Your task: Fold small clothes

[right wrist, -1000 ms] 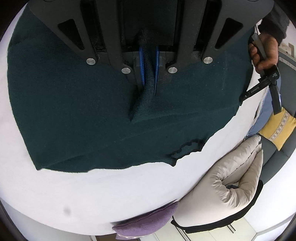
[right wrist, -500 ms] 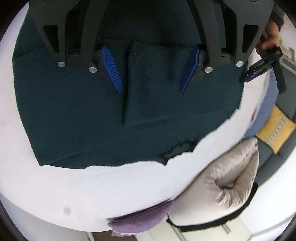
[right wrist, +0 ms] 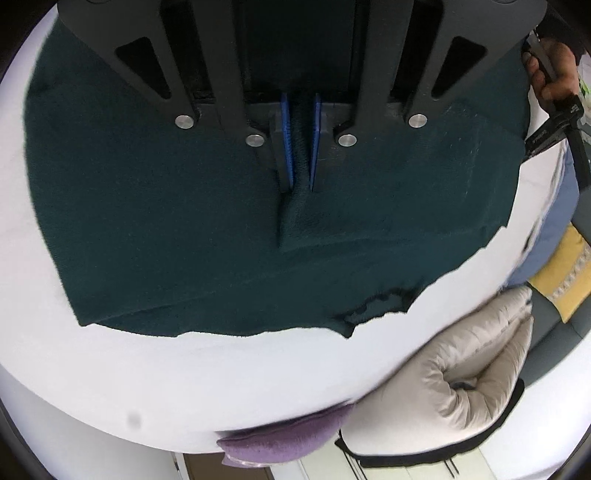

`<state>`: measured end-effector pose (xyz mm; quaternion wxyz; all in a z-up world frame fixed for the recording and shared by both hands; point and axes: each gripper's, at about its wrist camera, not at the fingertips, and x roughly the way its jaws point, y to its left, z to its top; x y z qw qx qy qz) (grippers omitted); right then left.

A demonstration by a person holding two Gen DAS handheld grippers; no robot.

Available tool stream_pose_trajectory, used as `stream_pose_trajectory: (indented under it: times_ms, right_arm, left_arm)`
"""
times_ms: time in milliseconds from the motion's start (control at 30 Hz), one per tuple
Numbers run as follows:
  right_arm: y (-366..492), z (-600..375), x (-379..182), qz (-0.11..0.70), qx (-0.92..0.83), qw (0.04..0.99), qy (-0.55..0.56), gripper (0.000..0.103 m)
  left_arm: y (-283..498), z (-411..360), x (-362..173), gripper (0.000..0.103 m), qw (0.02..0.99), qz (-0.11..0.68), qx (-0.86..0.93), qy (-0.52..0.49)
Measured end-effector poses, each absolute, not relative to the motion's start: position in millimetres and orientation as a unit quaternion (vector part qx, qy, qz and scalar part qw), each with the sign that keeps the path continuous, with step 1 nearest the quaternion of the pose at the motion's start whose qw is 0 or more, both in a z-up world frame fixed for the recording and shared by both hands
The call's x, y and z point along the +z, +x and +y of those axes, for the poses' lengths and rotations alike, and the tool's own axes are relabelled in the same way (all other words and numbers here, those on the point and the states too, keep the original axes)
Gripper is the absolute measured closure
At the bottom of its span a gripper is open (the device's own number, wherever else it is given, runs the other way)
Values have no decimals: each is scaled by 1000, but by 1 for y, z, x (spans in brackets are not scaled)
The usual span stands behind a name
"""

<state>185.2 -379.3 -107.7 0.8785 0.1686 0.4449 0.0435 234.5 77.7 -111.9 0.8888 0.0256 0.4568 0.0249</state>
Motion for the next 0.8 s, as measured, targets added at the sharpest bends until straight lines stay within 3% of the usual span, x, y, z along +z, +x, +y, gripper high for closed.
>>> stream_pose_trajectory:
  times_ms: [133,200,267,433,500,567,600,700,800]
  right_arm:
    - [187,-383,-110,444,44,878,175,98]
    - [186,-385,-109,448,46,875,180,96]
    - [179,-390,-104,450,34,873,185,91]
    - [142,-413,-94,446,-21,874,190,87]
    - [112,-429,-85,437,-29,872,219,76]
    - [83,-437,-76,422,-26,875,234,45]
    - [63,-441,-70,410,-20,879,242,37]
    - [-2,-447,-56,397,16,882,254,36]
    - [-48,-452,-61,434,36,865,249,36]
  left_arm:
    - [233,86,-106,100,891,454,26,4]
    - [224,93,-97,89,894,448,26,-11]
    - [213,99,-88,68,899,438,21,-19]
    - [171,121,-65,37,902,426,-20,-62]
    - [144,126,-57,25,897,431,-56,-82]
    - [119,127,-55,22,887,444,-91,-91]
    - [101,130,-57,22,878,454,-108,-105]
    - [68,141,-66,22,849,487,-141,-152]
    - [31,152,-77,23,824,513,-148,-189]
